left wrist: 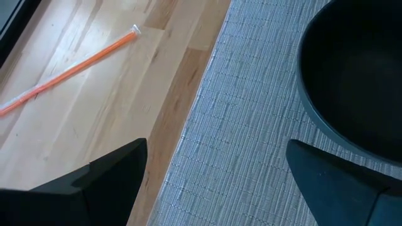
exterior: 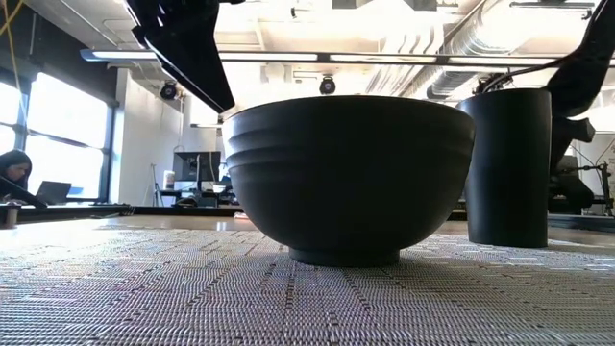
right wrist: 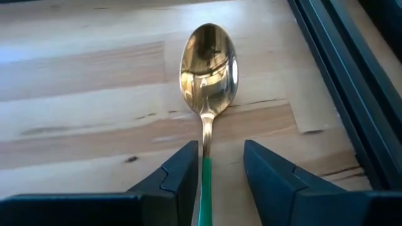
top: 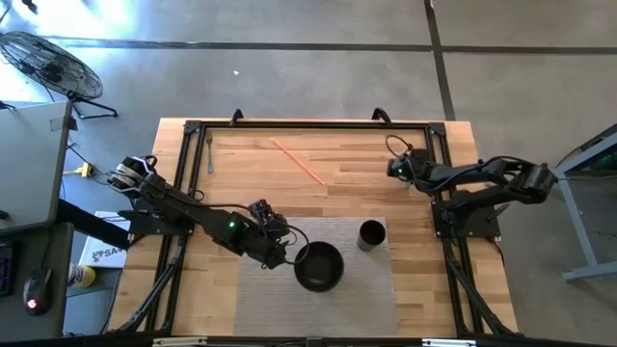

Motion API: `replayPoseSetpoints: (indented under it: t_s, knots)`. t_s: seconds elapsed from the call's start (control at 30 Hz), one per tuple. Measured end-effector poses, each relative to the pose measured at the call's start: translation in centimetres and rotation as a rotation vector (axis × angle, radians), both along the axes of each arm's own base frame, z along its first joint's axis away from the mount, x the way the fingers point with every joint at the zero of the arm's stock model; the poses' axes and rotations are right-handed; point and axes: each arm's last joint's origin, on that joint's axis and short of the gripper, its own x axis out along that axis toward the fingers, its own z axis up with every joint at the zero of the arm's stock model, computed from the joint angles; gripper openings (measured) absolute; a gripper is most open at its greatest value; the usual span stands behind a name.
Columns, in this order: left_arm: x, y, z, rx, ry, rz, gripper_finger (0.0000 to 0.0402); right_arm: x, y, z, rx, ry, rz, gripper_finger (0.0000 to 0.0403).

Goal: Pick & Place Utensil
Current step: Put the green spoon into the black bowl

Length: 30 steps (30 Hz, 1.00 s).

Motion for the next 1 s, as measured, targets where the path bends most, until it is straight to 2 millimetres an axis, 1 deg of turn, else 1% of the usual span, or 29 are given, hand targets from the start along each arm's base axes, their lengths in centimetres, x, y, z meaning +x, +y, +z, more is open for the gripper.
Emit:
replayPoseSetpoints:
  t_s: [0.13, 0.2, 0.27, 0.33, 0.4, 0.5, 0.6, 0.7, 0.8, 0.93, 1.0]
  knots:
    - [0.1, 0.0, 0.0, 0.007, -0.004, -0.011, 0.0374, 0.3, 0.5, -0.2, -0.008, 0.028, 0.040, 0.0103]
    - [0.1, -0.3, 0.1, 0.031, -0.003, -0.058, 0.0374, 0.5, 0.6, -0.3, -0.006, 0.038, 0.057, 0.0089]
    - [-0.2, -0.8, 0.6, 0.089, -0.023, -0.088, 0.0374, 0.6, 0.7, -0.5, -0.003, 0.044, 0.062, 0.0075]
    - [-0.6, -1.2, 1.0, 0.179, -0.074, -0.056, 0.0374, 0.7, 0.6, -0.7, -0.001, 0.048, 0.063, 0.0060]
    - [-1.8, -1.3, 1.4, 0.242, -0.090, -0.007, 0.0374, 0.7, 0.6, -0.9, 0.001, 0.054, 0.067, 0.0046]
    - [-2.9, -1.1, 2.0, 0.239, -0.119, 0.059, 0.0374, 0.8, 0.6, -0.9, 0.002, 0.054, 0.068, 0.0027]
    - [-3.9, -0.9, 1.2, 0.242, -0.126, 0.076, 0.0374, 0.8, 0.6, -0.8, -0.003, 0.044, 0.065, 0.0012]
    - [-4.9, -0.3, 0.0, 0.215, -0.100, 0.072, 0.0374, 0.8, 0.6, -0.8, -0.009, 0.038, 0.064, 0.0007]
    - [-5.2, 0.8, -1.1, 0.157, -0.101, 0.085, 0.0374, 0.9, 0.5, -0.7, -0.012, 0.035, 0.063, 0.0012]
    - [-5.3, 2.1, -1.7, 0.049, -0.122, 0.083, 0.0374, 1.3, 0.4, -0.1, -0.010, 0.025, 0.077, 0.0015]
    - [-5.2, 2.6, -2.1, 0.029, -0.108, 0.075, 0.0374, 1.5, 0.4, 0.4, 0.016, 0.011, 0.108, 0.0011]
